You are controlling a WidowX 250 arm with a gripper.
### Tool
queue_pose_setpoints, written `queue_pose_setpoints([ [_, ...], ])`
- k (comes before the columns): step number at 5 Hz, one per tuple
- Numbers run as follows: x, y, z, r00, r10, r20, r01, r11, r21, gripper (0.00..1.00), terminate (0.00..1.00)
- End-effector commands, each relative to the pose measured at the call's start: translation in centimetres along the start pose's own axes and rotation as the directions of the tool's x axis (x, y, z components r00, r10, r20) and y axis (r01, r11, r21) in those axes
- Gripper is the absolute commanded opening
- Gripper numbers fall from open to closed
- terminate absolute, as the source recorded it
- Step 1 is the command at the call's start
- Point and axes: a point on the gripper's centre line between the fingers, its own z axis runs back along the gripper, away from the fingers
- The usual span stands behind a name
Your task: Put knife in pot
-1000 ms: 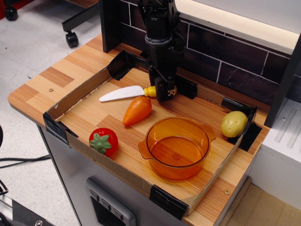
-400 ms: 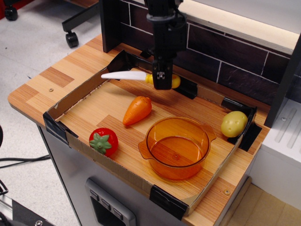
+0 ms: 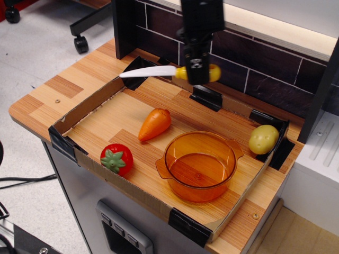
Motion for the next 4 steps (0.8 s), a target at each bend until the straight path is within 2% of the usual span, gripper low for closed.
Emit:
queue_pose_setpoints([
  [1,0.7,-4.8,0.0,0.998,-0.036,-0.058,0.037,0.999,0.016,0.00,0.00],
  [2,0.0,-6.2,-1.4,0.993,-0.043,-0.108,0.048,0.998,0.042,0.00,0.00],
  [3,-0.3,-7.0,-2.4,0.988,-0.012,-0.153,0.019,0.999,0.043,0.00,0.00],
  [4,-0.4,-7.4,-3.2,0.985,-0.004,-0.174,0.013,0.999,0.052,0.00,0.00],
])
